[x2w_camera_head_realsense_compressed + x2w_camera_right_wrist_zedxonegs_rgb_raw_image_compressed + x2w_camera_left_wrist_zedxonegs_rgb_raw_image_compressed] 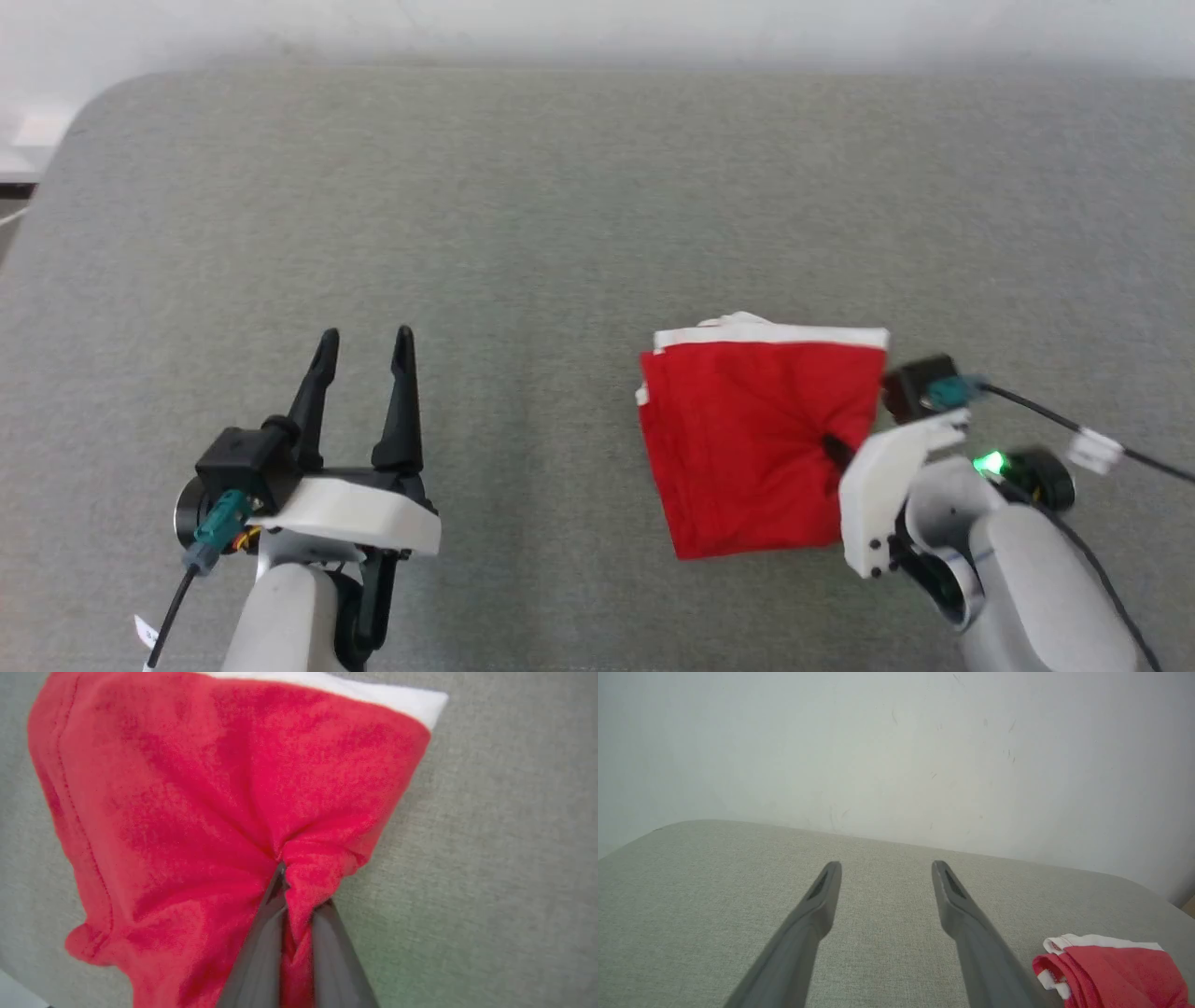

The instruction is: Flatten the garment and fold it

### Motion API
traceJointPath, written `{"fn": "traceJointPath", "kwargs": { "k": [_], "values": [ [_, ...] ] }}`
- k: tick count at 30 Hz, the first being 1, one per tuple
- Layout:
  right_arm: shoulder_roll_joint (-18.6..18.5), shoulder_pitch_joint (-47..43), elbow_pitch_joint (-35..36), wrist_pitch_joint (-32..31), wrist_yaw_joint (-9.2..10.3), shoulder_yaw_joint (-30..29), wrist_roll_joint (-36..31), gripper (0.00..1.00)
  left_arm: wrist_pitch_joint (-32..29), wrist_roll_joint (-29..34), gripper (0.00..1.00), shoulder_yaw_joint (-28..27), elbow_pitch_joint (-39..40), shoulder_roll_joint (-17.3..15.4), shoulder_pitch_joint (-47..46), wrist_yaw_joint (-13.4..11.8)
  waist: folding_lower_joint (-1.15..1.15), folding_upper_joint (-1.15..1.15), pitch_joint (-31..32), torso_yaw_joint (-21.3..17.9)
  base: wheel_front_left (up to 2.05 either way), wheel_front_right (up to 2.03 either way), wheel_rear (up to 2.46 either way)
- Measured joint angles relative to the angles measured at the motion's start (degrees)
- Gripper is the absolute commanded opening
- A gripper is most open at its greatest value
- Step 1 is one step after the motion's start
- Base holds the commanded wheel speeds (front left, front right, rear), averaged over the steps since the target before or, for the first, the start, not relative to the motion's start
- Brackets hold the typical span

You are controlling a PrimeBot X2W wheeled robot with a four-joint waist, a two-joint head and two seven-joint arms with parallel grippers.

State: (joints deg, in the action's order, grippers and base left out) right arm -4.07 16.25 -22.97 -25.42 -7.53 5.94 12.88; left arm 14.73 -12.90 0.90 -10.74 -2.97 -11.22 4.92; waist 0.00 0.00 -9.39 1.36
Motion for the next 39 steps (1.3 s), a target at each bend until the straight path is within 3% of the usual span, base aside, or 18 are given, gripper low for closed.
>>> {"fn": "traceJointPath", "kwargs": {
  "k": [3, 8, 12, 15, 19, 26, 39],
  "values": [
    [-3.4, 4.0, 1.0, -2.1, -0.01, 7.0, -5.4, 0.0, 0.0, 0.5, 1.0, -0.6, 0.4, 0.1, 0.7, 0.0, 0.0, 0.0, -0.3, -2.1, 0.0, 0.0, 0.0],
    [-9.0, 11.2, 0.8, -3.8, -0.08, 16.3, -7.9, 0.0, 0.0, 1.9, 1.0, -0.8, 1.6, 0.0, 0.7, 0.4, 0.0, 0.0, -1.1, -6.5, 0.0, 0.0, 0.0],
    [-12.3, 16.6, -1.0, -2.4, -0.08, 20.2, -8.5, 0.0, 0.0, 3.1, 1.0, -0.2, 2.4, -0.1, -0.3, 0.9, 0.0, 0.0, -2.2, -10.5, 0.0, 0.0, 0.0],
    [-13.9, 20.2, -3.3, 0.1, -0.08, 20.0, -9.4, 0.0, 0.0, 4.0, 1.0, 0.9, 2.7, -0.2, -1.9, 1.2, 0.01, 0.0, -3.4, -13.6, 0.0, 0.0, 0.0],
    [-14.2, 24.2, -7.6, 4.5, -0.08, 15.7, -11.1, 0.0, 0.0, 4.7, 1.0, 2.3, 2.9, -1.3, -3.8, 1.6, 0.0, 0.0, -5.4, -17.7, 0.0, 0.0, 0.0],
    [-13.5, 29.6, -16.2, 11.6, -0.08, 3.2, -16.7, 0.0, -0.7, 6.4, 1.0, 4.9, 3.6, -4.8, -6.6, 2.1, 0.01, 0.0, -10.9, -23.0, 0.0, 0.0, 0.0],
    [-13.6, 35.2, -25.9, 20.2, -0.09, -17.2, -30.6, 0.0, -4.9, 6.9, 1.0, 6.8, 8.8, -8.8, -9.1, 2.1, 0.01, 0.0, -21.7, -26.5, 0.0, 0.0, 0.0]
  ]
}}
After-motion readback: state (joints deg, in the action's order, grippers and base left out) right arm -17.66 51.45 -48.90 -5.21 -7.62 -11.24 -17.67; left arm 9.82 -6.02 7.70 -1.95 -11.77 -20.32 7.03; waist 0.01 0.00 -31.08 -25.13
